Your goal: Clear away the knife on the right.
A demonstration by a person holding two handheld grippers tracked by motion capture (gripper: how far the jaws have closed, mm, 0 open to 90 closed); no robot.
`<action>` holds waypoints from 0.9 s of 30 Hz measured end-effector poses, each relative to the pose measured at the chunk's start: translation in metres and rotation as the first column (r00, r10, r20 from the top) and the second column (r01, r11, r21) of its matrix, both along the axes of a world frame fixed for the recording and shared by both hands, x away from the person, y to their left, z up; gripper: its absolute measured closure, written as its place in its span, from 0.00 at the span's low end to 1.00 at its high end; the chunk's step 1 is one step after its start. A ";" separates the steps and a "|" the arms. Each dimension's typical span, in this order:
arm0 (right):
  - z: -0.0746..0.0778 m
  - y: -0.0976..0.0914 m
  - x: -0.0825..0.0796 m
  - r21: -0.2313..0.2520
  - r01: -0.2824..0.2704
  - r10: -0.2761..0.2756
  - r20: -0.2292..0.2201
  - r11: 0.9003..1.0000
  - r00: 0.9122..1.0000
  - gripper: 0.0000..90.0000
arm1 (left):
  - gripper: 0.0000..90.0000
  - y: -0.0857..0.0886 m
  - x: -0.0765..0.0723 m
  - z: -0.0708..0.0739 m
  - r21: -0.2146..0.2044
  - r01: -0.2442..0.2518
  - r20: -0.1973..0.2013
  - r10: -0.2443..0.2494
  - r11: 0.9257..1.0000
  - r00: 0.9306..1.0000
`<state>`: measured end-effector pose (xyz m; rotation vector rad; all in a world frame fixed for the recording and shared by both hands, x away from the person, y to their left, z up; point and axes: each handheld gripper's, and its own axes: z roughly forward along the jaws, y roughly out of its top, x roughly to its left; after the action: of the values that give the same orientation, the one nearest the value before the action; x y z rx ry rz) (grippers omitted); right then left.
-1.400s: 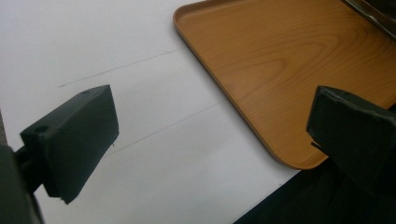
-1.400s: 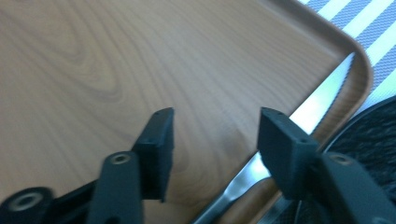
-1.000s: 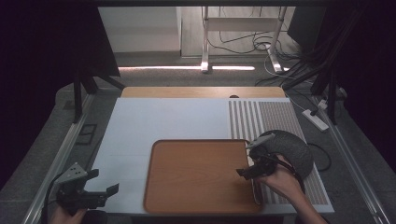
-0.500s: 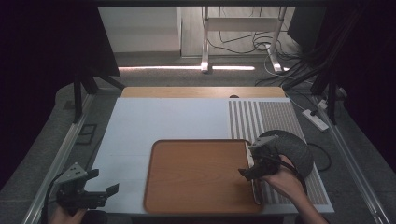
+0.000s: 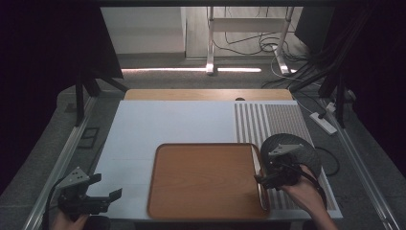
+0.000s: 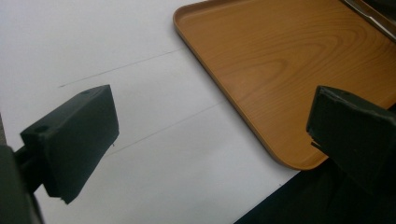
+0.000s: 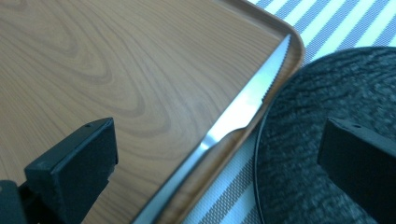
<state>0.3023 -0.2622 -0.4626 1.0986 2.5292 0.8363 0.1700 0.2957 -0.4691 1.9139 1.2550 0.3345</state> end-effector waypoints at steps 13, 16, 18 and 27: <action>0.004 -0.026 -0.021 0.039 0.066 -0.067 0.003 0.997 0.998 0.00 | 0.03 0.000 0.000 0.000 -0.003 -0.002 -0.001 0.002 1.000 1.000; 0.005 -0.033 -0.027 0.051 0.084 -0.085 0.009 0.995 0.996 0.00 | 0.03 0.001 0.000 0.000 -0.005 -0.003 -0.001 0.003 1.000 1.000; 0.006 -0.037 -0.030 0.056 0.096 -0.097 0.013 0.994 0.995 0.00 | 0.03 0.001 0.000 0.000 -0.004 -0.004 -0.001 0.004 1.000 1.000; 0.009 -0.051 -0.044 0.078 0.139 -0.142 0.032 0.987 0.989 0.00 | 0.03 0.001 0.000 0.000 -0.005 -0.006 -0.002 0.006 1.000 1.000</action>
<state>0.2580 -0.3136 -0.4541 1.2570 2.3752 0.9122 0.1703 0.2964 -0.4691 1.9077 1.2616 0.3322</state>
